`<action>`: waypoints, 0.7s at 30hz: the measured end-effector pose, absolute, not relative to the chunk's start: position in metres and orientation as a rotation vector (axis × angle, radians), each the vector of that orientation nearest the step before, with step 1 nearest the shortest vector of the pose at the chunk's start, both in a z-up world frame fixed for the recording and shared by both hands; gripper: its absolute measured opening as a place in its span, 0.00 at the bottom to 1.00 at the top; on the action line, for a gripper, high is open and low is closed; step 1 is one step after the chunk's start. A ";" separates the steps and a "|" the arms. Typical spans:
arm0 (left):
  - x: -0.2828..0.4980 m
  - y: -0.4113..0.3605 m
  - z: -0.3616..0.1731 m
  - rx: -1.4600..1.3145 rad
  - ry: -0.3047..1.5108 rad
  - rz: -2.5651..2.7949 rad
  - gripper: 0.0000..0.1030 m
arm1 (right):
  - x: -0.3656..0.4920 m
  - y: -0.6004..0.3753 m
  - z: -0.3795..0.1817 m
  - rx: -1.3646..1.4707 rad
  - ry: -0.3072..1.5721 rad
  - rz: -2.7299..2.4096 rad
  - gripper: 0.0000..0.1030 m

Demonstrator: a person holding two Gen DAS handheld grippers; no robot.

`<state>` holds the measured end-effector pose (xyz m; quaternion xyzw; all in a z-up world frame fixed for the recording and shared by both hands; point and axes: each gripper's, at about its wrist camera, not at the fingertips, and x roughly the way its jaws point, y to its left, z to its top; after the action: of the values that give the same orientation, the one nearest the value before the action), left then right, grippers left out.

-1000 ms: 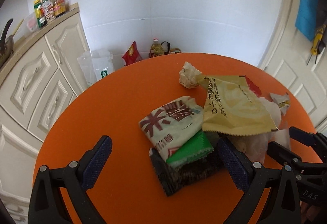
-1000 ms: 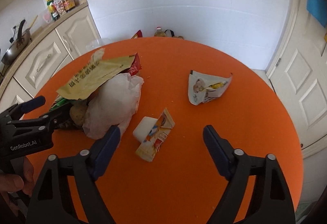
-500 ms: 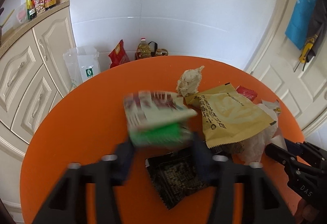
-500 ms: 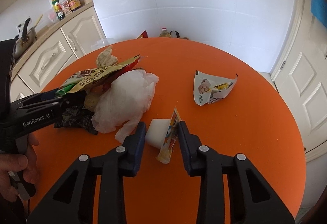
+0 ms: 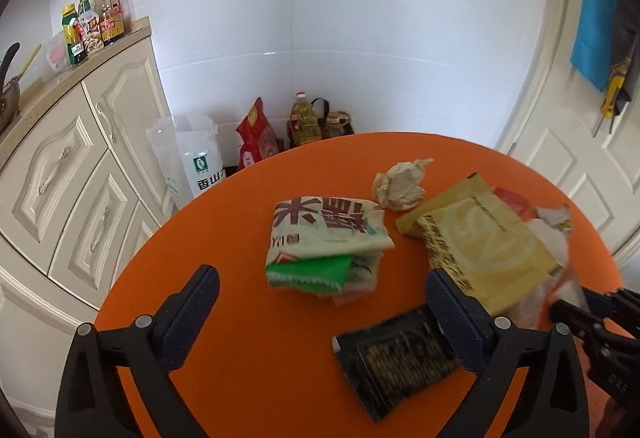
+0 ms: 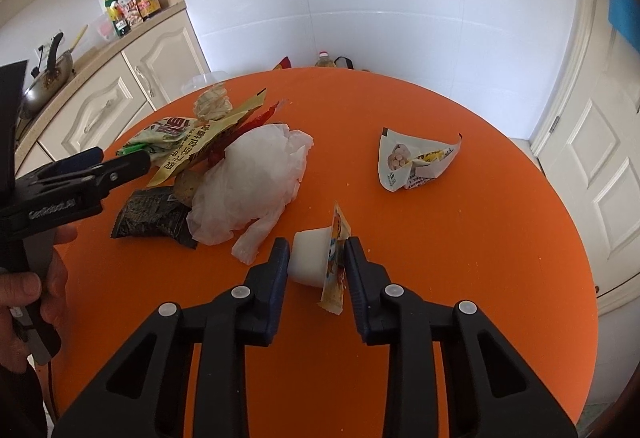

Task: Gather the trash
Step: 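Grasp the stacked snack bags with the left tool while the right tool grasps the white cup, then carry the snack bags with the left tool while the right tool carries the cup to the bin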

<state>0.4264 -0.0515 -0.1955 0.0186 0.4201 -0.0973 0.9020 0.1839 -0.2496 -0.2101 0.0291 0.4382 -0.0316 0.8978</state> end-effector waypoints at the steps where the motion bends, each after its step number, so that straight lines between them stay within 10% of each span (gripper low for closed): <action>1: 0.441 -0.056 -0.201 0.050 0.882 -0.191 0.98 | 0.184 -0.250 -0.210 0.061 0.908 -0.064 0.28; 5: 0.485 -0.072 -0.213 0.010 0.939 -0.185 0.89 | 0.186 -0.250 -0.209 0.056 0.910 -0.062 0.28; 8: 0.491 -0.072 -0.213 -0.007 0.923 -0.184 0.62 | 0.186 -0.251 -0.208 0.055 0.910 -0.061 0.27; 21: 0.464 -0.015 -0.237 -0.085 0.902 -0.180 0.62 | 0.160 -0.253 -0.198 0.075 0.903 -0.047 0.22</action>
<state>0.4640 -0.0154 -0.2368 -0.0412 0.4350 -0.0868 0.8953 0.1600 -0.2528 -0.1976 0.0364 0.4361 -0.0226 0.8989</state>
